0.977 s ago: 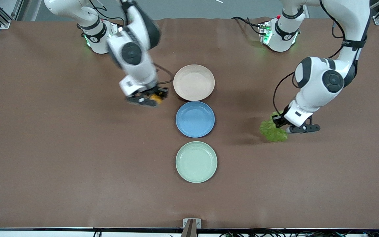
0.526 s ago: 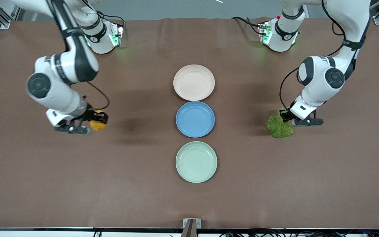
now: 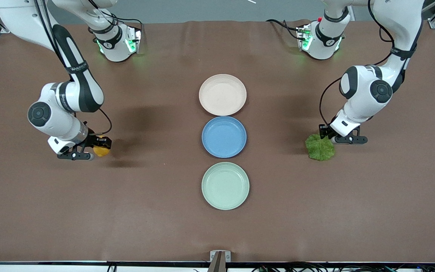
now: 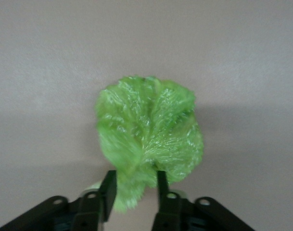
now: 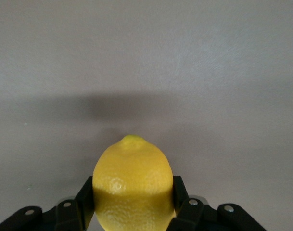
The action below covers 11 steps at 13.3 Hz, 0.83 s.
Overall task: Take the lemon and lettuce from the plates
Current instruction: 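Release the lettuce on the table with the left gripper, then release the lemon on the table and raise the right gripper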
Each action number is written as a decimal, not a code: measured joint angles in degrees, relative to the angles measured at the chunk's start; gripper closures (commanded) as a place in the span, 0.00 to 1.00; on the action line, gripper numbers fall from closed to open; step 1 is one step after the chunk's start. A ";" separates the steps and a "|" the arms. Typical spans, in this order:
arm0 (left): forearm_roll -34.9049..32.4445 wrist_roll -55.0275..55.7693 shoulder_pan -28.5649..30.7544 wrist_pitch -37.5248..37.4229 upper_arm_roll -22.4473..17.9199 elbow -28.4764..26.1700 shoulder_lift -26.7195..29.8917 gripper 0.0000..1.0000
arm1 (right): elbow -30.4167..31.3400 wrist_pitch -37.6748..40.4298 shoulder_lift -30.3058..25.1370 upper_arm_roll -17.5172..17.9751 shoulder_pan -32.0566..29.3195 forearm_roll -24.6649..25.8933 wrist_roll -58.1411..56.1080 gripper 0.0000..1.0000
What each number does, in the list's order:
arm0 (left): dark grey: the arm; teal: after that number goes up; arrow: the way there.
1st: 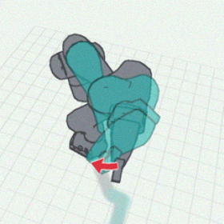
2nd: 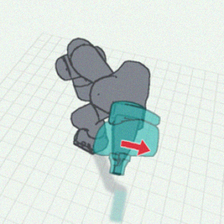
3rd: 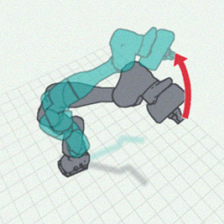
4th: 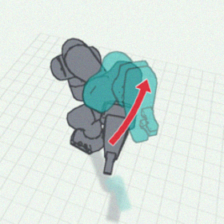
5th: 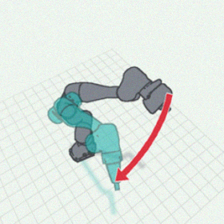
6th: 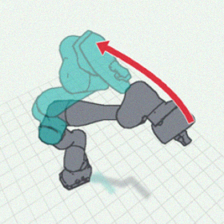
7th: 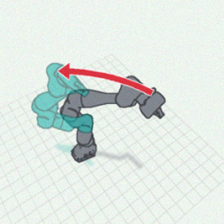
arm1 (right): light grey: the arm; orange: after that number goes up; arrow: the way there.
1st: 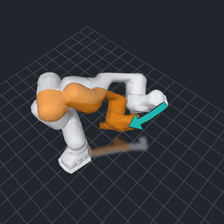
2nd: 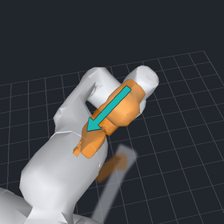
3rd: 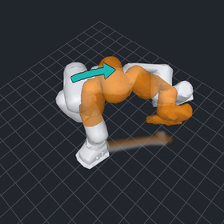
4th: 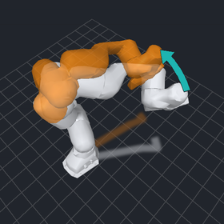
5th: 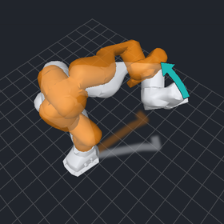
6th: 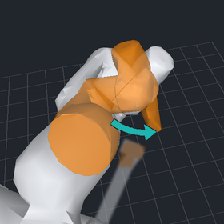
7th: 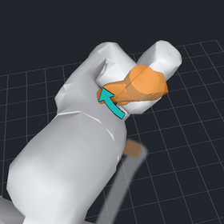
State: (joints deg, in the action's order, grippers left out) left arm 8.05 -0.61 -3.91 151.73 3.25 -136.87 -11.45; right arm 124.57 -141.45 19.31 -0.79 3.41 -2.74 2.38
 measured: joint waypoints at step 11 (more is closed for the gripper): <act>-3.04 -3.70 5.43 -59.35 -0.42 33.69 14.03 0.00 | -0.18 -1.86 3.86 0.94 0.00 -0.01 -0.65 0.00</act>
State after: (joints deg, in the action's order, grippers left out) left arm 5.02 -4.31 1.51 92.38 2.83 -103.18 2.58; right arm 124.39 -143.31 23.18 0.16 3.42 -2.75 1.73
